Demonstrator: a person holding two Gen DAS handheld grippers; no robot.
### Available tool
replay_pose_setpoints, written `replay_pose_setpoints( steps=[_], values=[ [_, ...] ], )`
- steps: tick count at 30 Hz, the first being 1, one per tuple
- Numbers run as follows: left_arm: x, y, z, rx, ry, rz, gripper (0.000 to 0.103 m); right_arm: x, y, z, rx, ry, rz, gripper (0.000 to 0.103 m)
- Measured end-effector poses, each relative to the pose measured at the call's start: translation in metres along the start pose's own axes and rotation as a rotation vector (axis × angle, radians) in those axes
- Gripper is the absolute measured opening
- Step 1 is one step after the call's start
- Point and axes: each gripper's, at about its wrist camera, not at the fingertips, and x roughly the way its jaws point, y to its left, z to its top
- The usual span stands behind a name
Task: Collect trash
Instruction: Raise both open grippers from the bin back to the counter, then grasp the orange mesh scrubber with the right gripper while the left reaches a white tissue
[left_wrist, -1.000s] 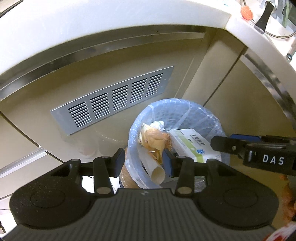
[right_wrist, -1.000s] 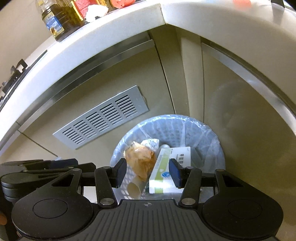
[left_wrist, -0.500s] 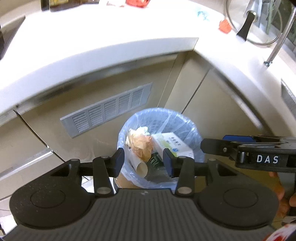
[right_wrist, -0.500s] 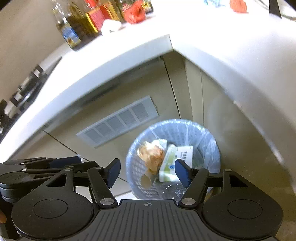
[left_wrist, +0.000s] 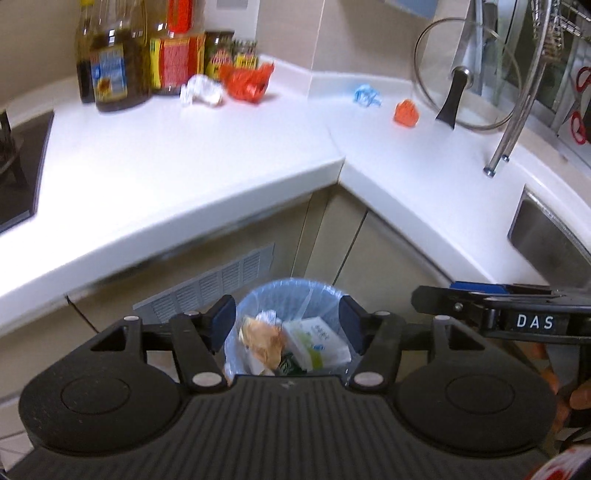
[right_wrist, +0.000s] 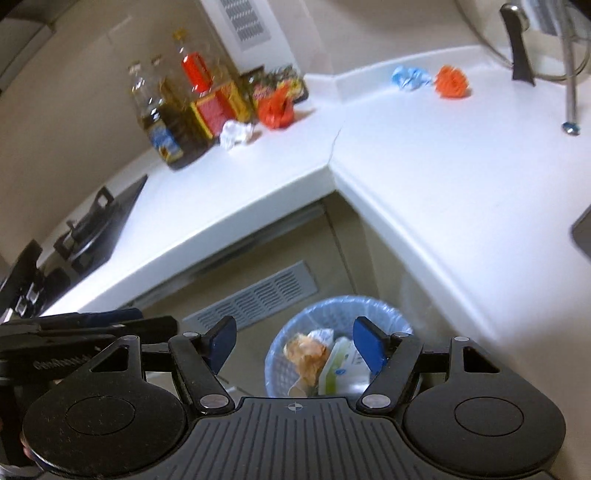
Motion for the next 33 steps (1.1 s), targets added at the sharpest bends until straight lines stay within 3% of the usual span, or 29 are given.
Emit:
replay_pose_setpoints(
  steps=[7, 16, 26, 33],
  values=[
    [-0.008, 0.005, 0.033, 0.016, -0.077, 0.013, 0.060, -0.023, -0.021, 0.022, 0.027, -0.078, -0.055, 0.071],
    [0.009, 0.033, 0.082, 0.036, -0.138, 0.033, 0.060, -0.029, -0.055, 0.067, 0.043, -0.168, -0.160, 0.072],
    [0.057, 0.076, 0.147, 0.077, -0.172, 0.072, 0.060, 0.006, -0.101, 0.139, 0.066, -0.259, -0.269, 0.073],
    [0.095, 0.104, 0.186, 0.080, -0.186, 0.098, 0.060, 0.046, -0.132, 0.188, 0.070, -0.299, -0.300, 0.074]
  ],
)
